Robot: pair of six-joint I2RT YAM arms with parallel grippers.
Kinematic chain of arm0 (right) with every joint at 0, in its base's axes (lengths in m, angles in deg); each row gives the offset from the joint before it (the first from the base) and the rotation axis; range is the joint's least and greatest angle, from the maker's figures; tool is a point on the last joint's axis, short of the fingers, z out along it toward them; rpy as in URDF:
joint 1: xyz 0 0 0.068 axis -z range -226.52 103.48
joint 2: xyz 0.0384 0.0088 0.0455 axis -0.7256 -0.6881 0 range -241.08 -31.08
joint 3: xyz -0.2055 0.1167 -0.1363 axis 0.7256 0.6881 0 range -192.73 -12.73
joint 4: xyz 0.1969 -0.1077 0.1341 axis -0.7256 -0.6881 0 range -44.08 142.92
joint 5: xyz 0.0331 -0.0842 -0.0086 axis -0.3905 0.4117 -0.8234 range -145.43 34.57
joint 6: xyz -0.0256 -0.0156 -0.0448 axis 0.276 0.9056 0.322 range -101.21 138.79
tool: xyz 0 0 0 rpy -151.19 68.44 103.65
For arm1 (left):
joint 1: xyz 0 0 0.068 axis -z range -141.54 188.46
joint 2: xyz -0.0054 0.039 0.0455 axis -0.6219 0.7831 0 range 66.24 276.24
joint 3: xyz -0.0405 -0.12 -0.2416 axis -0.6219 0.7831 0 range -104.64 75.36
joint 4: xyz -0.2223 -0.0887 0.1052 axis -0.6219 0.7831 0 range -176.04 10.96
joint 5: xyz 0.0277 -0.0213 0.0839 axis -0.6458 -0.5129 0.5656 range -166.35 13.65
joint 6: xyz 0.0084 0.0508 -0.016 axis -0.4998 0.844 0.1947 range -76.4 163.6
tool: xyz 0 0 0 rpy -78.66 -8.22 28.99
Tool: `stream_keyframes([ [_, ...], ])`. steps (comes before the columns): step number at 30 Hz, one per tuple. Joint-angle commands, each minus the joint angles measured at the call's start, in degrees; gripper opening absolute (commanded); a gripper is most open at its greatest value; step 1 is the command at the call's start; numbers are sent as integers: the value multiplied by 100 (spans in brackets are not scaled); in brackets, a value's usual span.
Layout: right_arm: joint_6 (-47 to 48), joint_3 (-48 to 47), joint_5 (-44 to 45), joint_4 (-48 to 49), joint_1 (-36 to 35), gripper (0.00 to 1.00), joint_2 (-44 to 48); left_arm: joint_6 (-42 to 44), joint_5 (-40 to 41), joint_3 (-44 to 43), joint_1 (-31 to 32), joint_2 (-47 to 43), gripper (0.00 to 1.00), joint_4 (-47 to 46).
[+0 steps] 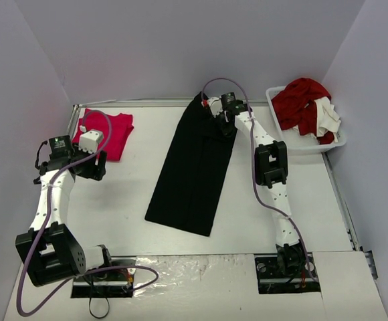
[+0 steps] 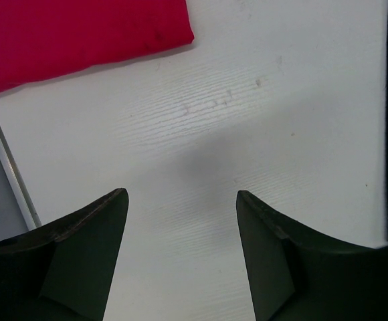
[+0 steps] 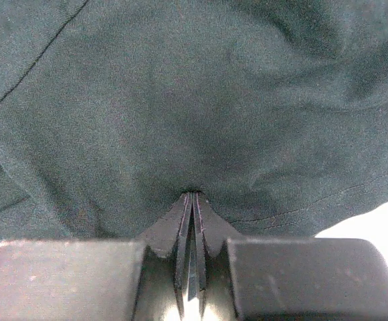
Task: Fold and stack the t-shirts
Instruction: Rotate the tshirt 90 degrees
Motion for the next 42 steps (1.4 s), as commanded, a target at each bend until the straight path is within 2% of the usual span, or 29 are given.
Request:
stream_keyframes([
  [1, 191, 158, 17, -399, -93, 0, -495, 2, 20, -3, -55, 76, 64, -104],
  [5, 455, 26, 202, -399, -269, 0, -689, 29, 20, -3, -55, 225, 64, -130],
  [9, 666, -745, 395, -355, -497, 0, -1057, 38, 196, -38, -55, 480, 64, -121],
  [11, 972, -888, 937, -162, -699, 0, -1242, 55, 284, -73, -64, 498, 64, -69],
  [25, 2441, -686, 1959, 1675, -1096, 0, -1550, 161, 478, -99, -187, 762, 64, 28],
  [28, 2442, -380, 2162, 1921, -1087, 0, -1349, 169, 407, -108, -187, 753, 64, 28],
  [32, 2398, 927, 2188, 2264, -1069, 0, -577, 152, 249, -64, -187, 683, 65, -7],
  [35, 2301, 1614, 2180, 2273, -1095, 0, 170, 134, 82, -82, -187, 604, 65, 19],
  [39, 2064, 3044, 2259, 2282, -1087, 0, 1530, 64, -225, -82, -187, 411, 65, 28],
  [40, 1994, 3275, 2285, 2273, -1087, 10, 1769, 55, -313, -99, -179, 367, 65, 46],
  [41, 1793, 3487, 2329, 2273, -1087, 29, 2015, 38, -479, -108, -161, 262, 65, 72],
  [42, 1652, 3889, 2329, 2264, -1087, 58, 2488, 12, -559, -108, -152, 209, 65, 64],
])
